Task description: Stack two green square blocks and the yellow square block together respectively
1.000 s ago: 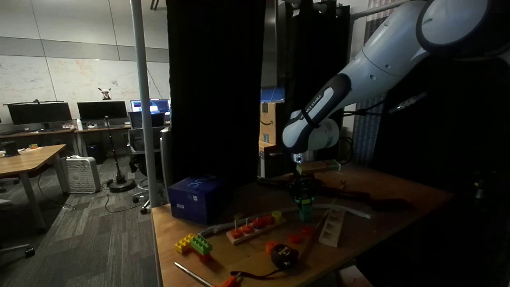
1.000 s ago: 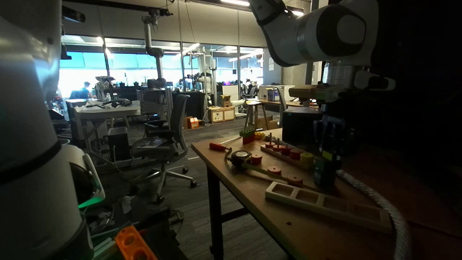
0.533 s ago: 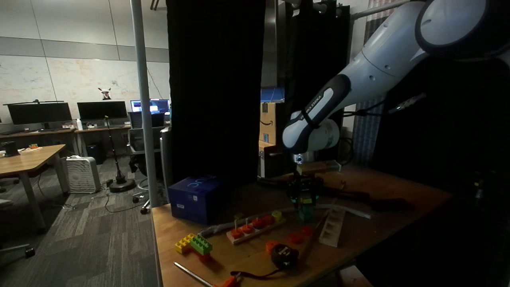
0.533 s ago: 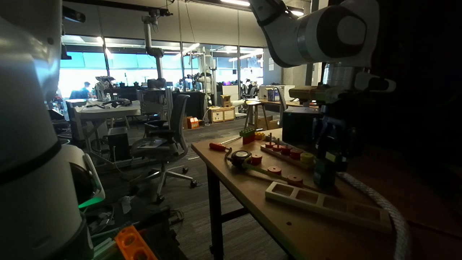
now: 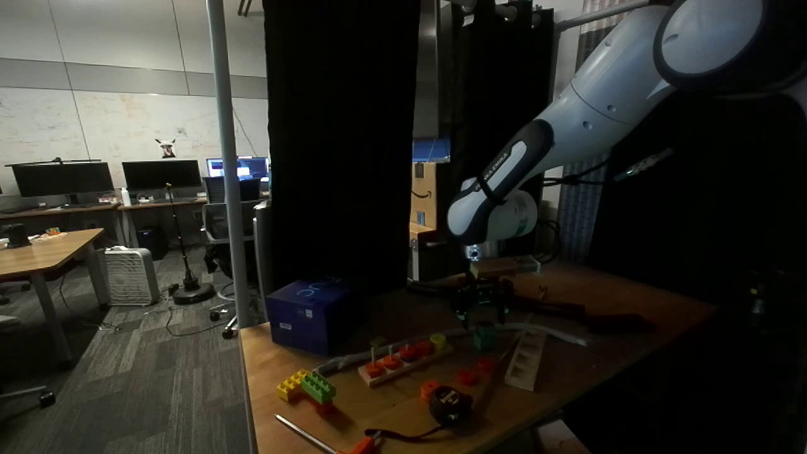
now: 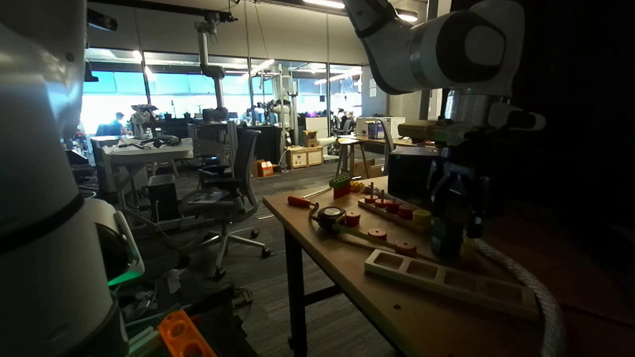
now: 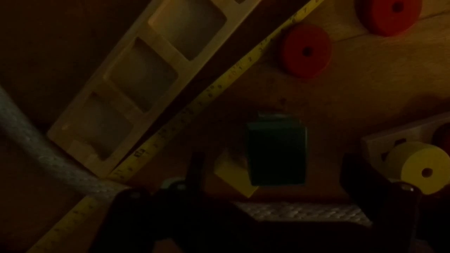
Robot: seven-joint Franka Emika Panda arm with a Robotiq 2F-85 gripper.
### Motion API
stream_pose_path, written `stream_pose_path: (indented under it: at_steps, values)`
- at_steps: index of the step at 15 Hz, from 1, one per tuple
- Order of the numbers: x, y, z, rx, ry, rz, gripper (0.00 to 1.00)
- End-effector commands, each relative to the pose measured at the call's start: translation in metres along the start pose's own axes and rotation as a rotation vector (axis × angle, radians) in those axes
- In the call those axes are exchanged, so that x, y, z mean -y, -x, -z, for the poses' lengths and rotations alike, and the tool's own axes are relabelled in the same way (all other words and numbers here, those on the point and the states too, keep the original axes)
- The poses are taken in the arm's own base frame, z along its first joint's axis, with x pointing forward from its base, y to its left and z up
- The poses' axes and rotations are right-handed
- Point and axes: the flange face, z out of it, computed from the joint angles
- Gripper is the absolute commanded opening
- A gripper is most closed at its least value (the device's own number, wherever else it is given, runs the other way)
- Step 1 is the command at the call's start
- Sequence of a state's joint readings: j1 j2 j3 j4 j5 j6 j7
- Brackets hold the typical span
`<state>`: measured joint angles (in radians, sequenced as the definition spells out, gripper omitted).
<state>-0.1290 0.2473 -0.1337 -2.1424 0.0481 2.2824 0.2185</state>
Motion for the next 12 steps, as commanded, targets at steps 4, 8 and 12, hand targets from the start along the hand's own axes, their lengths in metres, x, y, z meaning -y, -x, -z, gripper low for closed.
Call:
stream_pose_path:
  at_steps: [4, 8, 12]
  values:
    - [-0.003, -0.004, 0.017, -0.012, -0.026, -0.006, 1.0]
    - [0.001, -0.008, 0.047, -0.061, -0.055, -0.027, 1.0]
    - [-0.011, -0.012, 0.072, -0.119, -0.071, -0.068, 1.0]
